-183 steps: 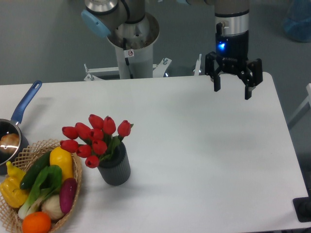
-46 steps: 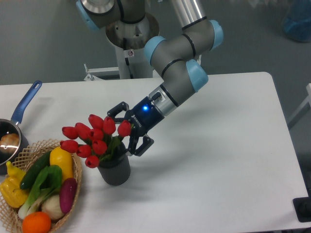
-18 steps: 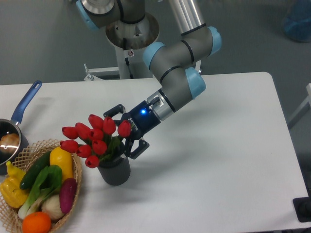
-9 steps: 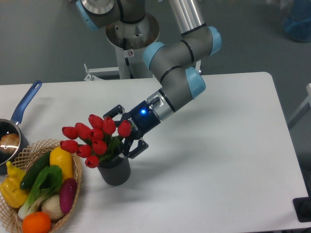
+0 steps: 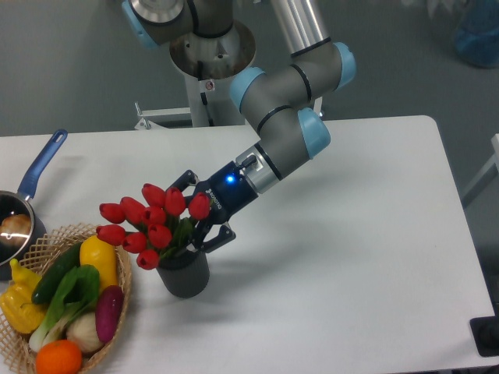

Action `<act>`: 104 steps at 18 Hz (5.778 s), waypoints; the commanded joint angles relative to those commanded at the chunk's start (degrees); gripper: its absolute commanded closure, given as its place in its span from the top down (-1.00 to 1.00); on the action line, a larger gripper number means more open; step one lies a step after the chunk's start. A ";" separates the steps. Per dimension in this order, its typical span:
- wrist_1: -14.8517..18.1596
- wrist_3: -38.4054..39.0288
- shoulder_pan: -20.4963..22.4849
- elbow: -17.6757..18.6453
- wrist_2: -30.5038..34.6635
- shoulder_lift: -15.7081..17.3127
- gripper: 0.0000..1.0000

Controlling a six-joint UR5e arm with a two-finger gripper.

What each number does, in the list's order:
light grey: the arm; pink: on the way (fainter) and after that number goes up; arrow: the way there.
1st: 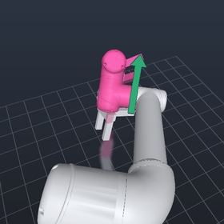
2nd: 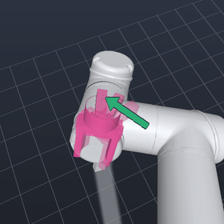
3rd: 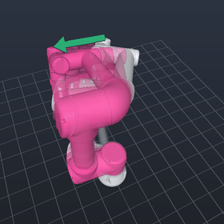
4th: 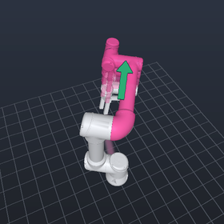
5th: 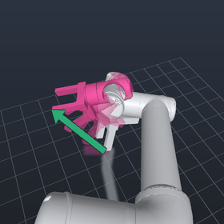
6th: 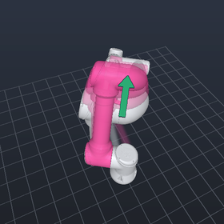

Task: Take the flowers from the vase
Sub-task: 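Close the gripper on the bundle of tulip stems, then lift the gripped tulips upward, drawing stems out of the vase, then raise the tulips clear of the vase rim and move them away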

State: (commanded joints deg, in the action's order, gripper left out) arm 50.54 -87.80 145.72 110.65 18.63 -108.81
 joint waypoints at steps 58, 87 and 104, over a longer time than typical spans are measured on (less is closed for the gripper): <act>0.18 14.05 1.41 -2.46 -6.76 5.71 -0.20; 0.35 25.40 4.92 -7.47 -13.97 8.35 -0.20; 0.44 31.03 6.33 -11.07 -14.59 8.61 -0.20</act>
State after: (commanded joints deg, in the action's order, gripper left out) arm 50.98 -56.78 152.05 99.58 4.04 -100.20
